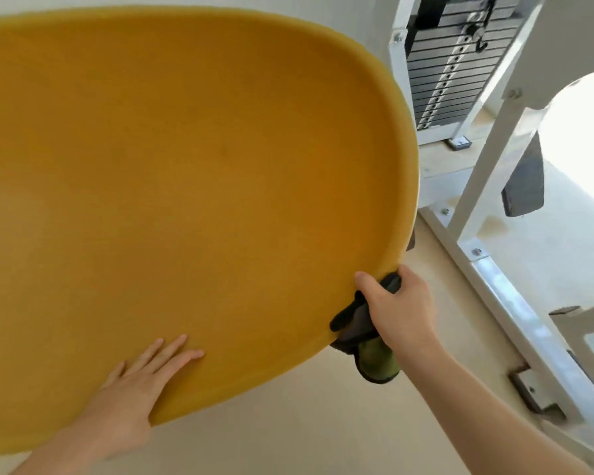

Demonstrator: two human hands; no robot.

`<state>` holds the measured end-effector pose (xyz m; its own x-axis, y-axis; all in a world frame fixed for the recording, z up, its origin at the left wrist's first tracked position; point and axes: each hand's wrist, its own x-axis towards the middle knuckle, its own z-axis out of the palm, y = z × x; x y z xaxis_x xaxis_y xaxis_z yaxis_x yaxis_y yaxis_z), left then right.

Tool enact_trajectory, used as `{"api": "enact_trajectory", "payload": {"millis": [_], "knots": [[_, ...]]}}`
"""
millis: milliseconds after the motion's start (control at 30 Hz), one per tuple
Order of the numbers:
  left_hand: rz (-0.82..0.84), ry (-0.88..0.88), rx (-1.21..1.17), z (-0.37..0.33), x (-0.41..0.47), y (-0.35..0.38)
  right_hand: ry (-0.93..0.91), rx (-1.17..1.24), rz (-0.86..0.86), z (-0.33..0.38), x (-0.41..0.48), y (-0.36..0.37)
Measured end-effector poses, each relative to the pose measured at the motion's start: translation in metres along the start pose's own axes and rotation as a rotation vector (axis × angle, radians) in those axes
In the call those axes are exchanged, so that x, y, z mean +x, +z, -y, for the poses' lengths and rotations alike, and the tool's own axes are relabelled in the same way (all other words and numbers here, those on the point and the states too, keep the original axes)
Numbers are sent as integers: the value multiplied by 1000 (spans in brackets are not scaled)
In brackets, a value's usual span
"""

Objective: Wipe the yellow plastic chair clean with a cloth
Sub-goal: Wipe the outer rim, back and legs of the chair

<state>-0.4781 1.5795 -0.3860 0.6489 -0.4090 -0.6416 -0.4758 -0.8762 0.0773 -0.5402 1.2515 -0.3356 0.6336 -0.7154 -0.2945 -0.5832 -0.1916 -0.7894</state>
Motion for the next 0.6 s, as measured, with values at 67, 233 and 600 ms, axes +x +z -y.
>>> {"api": "enact_trajectory", "payload": {"millis": [67,233,600], "knots": [[-8,-21,15,8,-7,4,-43,-9,14,-12,-19,5],[-227,117,-177,-57,3,-25,-237,116,154,-45,-36,11],[-1172,207,139,-246,24,-59,-485,457,367,-115,-25,-14]]}}
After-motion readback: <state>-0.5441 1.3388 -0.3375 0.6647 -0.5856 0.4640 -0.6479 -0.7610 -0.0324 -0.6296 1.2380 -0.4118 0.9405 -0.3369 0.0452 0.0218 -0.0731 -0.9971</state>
